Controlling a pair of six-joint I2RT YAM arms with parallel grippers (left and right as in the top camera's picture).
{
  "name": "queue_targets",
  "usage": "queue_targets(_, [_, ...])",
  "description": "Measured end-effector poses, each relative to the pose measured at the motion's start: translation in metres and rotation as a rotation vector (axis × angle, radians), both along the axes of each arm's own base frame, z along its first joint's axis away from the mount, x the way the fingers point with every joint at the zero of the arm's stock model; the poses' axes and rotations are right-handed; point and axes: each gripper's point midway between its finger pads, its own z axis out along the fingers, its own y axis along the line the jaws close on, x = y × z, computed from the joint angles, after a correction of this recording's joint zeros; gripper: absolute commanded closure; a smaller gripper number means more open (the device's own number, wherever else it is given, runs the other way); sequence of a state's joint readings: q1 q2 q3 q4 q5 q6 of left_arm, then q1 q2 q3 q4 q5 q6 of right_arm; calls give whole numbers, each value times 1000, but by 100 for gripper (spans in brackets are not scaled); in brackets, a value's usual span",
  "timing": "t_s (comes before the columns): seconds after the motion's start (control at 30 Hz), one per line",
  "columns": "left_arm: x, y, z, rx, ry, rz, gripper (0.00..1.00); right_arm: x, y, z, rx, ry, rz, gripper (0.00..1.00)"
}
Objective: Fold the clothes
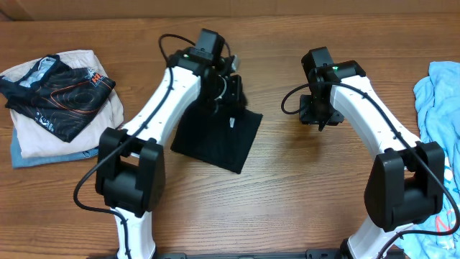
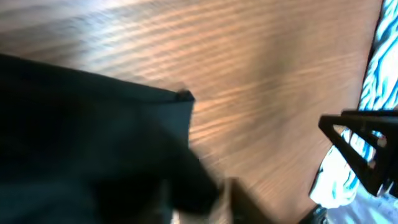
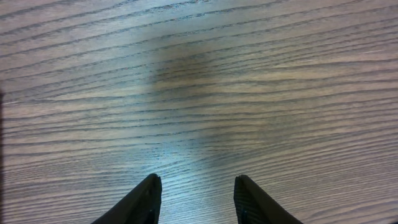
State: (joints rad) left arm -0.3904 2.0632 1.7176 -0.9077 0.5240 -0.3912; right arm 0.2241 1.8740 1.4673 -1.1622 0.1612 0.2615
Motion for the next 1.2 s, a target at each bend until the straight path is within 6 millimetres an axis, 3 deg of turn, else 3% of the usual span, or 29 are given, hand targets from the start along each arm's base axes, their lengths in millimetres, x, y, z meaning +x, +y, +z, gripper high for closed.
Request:
queue_targets(0.17, [-13,-2,-3,17,40,-18,47,0,0,0,0,0,0,59])
queue_targets(0.53, [-73,43,-19,226,286,-49,39,0,0,0,-1,1,0,58])
queue_targets(0.8, [-84,43,-30,421,208,-121,38,-2,-1,0,-3,9,0,58])
queue_targets(0.87, [-85,40,-36,461,178,-133,44,-3,-1,0,-2,11,0,58])
queue_targets(0.9, [-85,39,-39,470,170,-134,55,-3,-1,0,-2,11,0,58])
queue_targets(0.97, [-90,40,-47,489,178,-130,84,-3,-1,0,-3,14,0,58])
queue_targets(1.0, [-93,42,-50,498,190,-129,93,-4,-1,0,-4,16,0,58])
queue_targets(1.2, [-116,56,-54,550,284,-144,96,-4,-1,0,-4,16,1,58])
